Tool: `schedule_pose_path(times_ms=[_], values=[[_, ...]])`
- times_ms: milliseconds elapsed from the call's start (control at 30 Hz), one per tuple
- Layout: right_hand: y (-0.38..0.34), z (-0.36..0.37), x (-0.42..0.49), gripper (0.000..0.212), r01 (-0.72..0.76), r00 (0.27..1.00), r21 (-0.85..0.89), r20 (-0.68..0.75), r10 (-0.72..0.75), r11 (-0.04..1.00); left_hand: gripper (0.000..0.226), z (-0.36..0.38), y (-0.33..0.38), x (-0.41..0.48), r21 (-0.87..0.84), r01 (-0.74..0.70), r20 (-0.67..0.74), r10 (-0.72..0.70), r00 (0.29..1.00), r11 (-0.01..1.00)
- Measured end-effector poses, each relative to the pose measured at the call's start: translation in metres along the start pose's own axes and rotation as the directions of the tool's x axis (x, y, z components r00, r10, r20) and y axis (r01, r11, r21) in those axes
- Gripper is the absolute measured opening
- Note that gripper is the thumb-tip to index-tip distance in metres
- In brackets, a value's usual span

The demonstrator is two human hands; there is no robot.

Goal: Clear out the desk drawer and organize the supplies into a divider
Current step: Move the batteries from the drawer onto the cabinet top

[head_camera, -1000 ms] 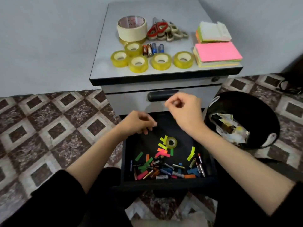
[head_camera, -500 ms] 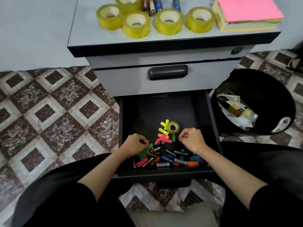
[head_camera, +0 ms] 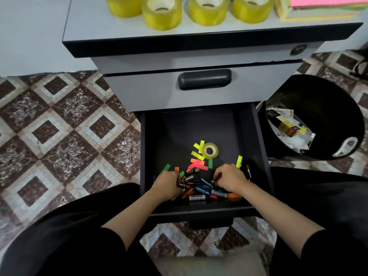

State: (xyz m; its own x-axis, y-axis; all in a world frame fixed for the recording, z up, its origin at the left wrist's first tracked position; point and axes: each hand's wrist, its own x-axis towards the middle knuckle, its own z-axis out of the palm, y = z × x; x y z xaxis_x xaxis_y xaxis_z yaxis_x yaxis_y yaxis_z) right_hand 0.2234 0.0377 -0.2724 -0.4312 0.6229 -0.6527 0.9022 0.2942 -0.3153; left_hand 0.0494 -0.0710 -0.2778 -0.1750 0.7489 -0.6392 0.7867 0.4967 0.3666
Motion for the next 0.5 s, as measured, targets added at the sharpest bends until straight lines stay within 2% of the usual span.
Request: schedule_pose_path(times_ms=[100,167,300,500], values=[[-0.005,0.002,-0.003,0.028,0.019,1.000,-0.062,-0.004,-0.020,0.998,0.031,0.002,0.000,0.001,0.046,-0.064,-0.063,0.067,0.996,0.997],[-0.012,0.003,-0.006,0.030,0.053,0.998,-0.128,-0.021,-0.056,0.990,0.032,0.004,0.001,0.001,0.074,-0.109,-0.041,0.112,0.993,0.991],[-0.025,0.007,-0.010,0.015,0.162,0.981,-0.110,-0.089,-0.172,0.981,0.032,0.009,0.001,0.001,0.143,-0.143,0.000,0.144,0.990,0.979],[-0.031,0.024,-0.014,0.023,0.211,0.977,-0.253,0.073,-0.199,0.944,0.028,0.009,0.002,0.000,0.195,-0.087,0.036,0.081,0.996,0.977]])
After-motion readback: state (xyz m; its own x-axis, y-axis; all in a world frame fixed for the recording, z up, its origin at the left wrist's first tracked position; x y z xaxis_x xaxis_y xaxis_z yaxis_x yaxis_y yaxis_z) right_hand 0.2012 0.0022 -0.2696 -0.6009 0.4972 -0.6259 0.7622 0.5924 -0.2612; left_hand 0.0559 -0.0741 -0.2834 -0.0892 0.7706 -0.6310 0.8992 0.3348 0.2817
